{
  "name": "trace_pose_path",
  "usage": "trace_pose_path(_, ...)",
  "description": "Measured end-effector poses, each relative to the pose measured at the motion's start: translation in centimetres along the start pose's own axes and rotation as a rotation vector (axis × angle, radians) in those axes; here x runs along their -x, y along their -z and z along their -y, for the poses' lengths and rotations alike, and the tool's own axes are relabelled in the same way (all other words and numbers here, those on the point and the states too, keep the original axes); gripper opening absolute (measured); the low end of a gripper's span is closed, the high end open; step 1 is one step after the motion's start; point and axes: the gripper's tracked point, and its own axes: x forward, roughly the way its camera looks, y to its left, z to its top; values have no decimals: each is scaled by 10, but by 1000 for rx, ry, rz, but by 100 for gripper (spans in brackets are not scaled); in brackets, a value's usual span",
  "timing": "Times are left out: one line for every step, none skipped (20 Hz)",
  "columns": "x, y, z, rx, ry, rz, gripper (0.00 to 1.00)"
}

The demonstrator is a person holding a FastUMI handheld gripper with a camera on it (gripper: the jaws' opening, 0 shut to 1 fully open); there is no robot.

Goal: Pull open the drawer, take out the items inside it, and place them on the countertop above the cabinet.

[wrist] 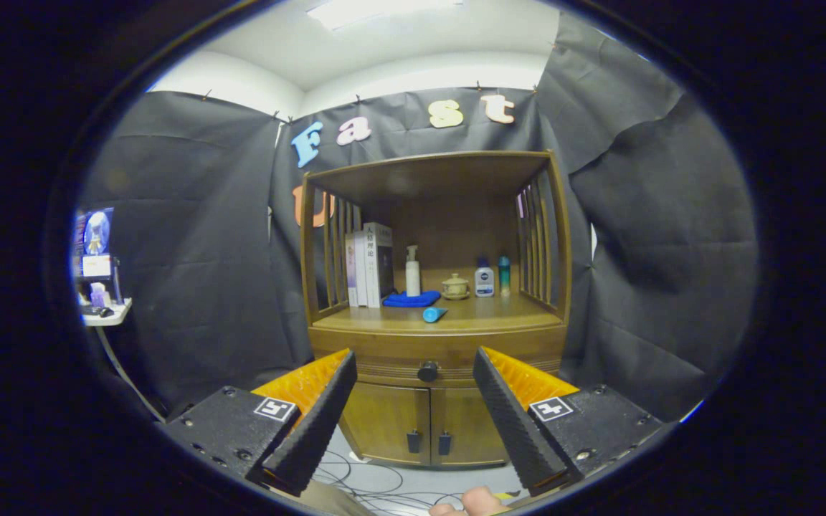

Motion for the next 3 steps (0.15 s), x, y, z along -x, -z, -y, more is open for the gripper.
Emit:
trace_pose_path(-1, 0, -2, 2, -4, 5, 100)
trace_pose_path(0, -1, -5, 2, -11, 7, 100)
trace_pose_path(-1, -1, -8, 4, -16, 9, 100)
